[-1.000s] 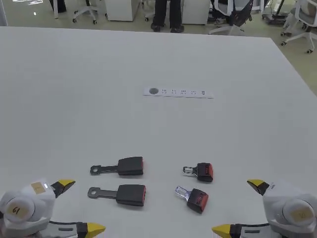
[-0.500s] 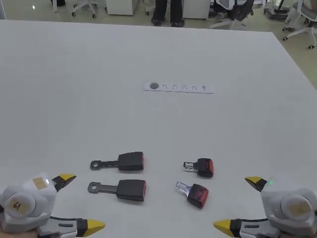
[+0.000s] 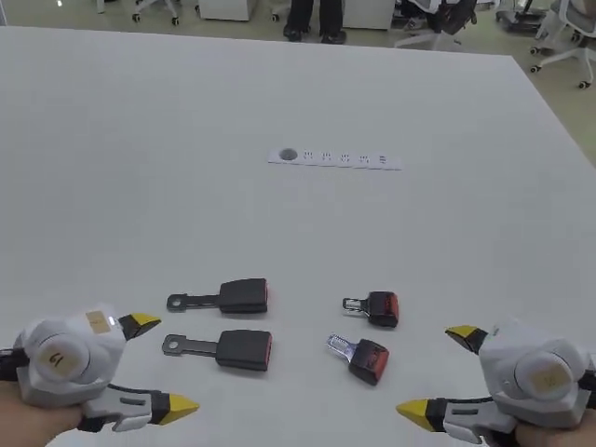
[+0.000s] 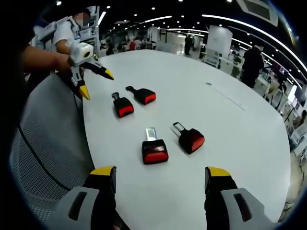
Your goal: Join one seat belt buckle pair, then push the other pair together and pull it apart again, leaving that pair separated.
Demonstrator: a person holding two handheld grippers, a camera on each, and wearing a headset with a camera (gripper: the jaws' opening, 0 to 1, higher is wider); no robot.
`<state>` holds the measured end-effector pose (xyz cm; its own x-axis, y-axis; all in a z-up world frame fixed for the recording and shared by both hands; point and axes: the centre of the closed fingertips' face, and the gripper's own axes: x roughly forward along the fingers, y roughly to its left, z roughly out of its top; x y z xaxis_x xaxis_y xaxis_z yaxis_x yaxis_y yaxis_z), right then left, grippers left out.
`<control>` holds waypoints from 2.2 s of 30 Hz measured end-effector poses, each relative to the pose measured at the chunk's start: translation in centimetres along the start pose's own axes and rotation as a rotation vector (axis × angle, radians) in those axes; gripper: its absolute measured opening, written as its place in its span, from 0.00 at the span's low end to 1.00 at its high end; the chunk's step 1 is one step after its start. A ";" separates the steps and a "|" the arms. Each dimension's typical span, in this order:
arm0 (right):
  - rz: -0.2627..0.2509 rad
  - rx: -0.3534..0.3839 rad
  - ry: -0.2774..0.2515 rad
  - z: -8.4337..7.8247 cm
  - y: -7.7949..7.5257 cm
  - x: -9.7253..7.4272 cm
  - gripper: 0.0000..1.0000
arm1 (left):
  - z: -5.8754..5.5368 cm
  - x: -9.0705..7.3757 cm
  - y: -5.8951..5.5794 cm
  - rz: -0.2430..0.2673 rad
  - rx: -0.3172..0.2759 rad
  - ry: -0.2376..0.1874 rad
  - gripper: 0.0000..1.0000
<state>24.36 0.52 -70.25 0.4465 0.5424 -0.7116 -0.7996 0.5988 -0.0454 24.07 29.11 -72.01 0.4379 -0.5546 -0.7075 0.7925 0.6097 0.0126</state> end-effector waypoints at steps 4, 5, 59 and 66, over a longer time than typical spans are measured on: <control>0.024 -0.005 0.010 -0.1 0.0 1.2 0.67 | 0.4 0.8 0.0 -0.019 0.020 0.014 0.73; 0.035 -0.008 0.013 -0.3 0.0 1.7 0.65 | 0.6 1.1 0.2 -0.014 0.027 0.019 0.68; 0.236 -0.168 0.183 -0.5 0.9 9.0 0.36 | 0.9 8.3 -0.8 -0.244 0.271 0.185 0.39; 0.272 -0.214 0.211 -1.1 1.1 9.2 0.32 | 0.9 8.4 -0.9 -0.256 0.281 0.191 0.36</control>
<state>27.21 5.53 -77.63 0.1332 0.5182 -0.8448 -0.9526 0.3021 0.0351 27.43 23.42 -77.35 0.1468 -0.5369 -0.8308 0.9619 0.2733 -0.0067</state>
